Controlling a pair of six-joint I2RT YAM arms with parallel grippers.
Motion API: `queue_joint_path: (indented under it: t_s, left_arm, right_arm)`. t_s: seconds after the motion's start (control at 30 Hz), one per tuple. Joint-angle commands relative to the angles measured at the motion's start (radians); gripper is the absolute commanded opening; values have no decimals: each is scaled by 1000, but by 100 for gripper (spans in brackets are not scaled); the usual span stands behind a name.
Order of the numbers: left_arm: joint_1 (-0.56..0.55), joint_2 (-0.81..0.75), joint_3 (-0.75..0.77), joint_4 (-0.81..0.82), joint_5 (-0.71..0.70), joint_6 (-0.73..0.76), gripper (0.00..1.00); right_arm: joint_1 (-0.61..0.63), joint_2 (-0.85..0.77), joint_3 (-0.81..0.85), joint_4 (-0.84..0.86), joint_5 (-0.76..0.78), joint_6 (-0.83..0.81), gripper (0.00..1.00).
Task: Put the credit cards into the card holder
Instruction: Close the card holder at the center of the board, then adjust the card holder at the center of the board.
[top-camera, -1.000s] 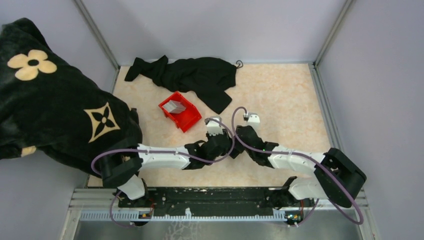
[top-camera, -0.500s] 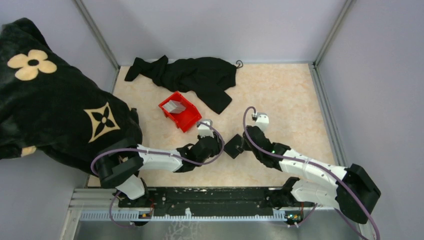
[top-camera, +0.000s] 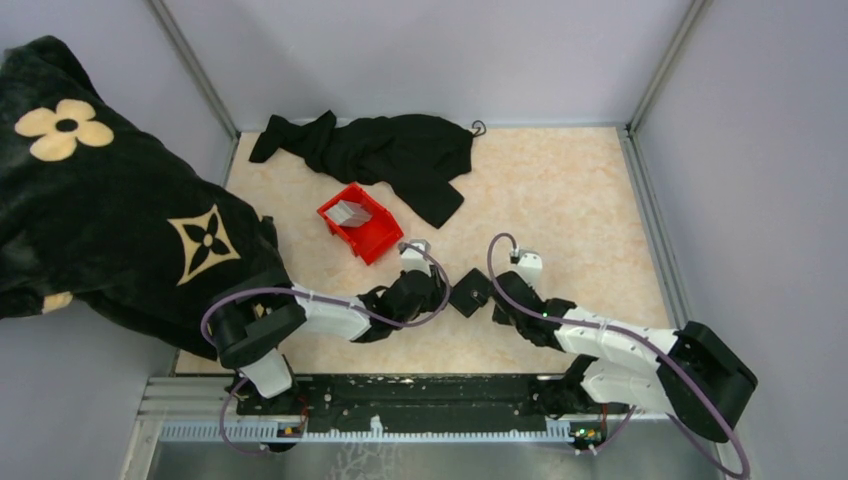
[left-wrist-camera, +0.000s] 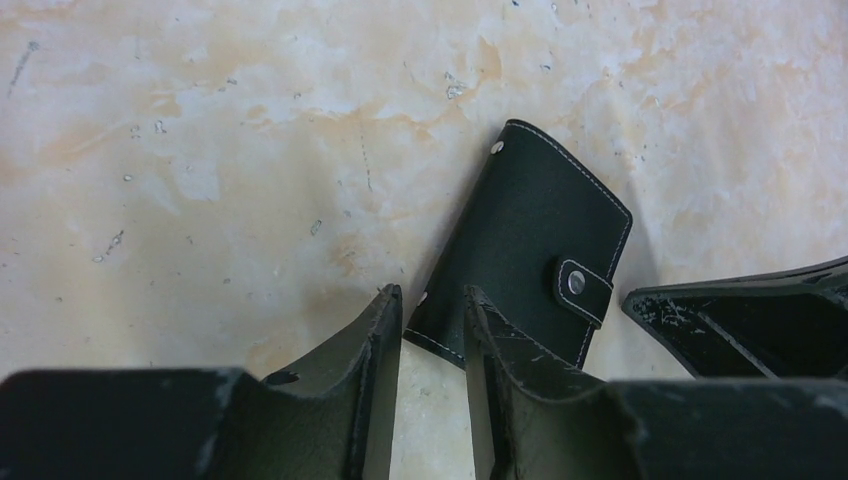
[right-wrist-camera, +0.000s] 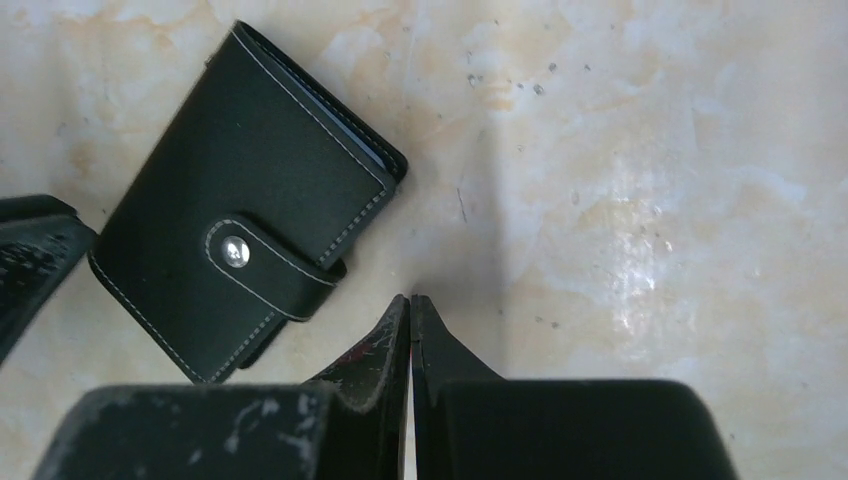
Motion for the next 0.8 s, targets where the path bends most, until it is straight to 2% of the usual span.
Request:
queue_joint_path:
  t_s: [0.0,0.4,0.77]
  left_arm:
    - [3,23,7,20,35,6,35]
    - [4,41,-34,23,80,-38,29]
    - [3,27,-35,26,74,-60,29]
  right_arm:
    - [-2,61,16,76,-33,17,1]
    - [-33,266,92,232,-65,-39,0]
    - [-96,401,165,298,-85,-102,0]
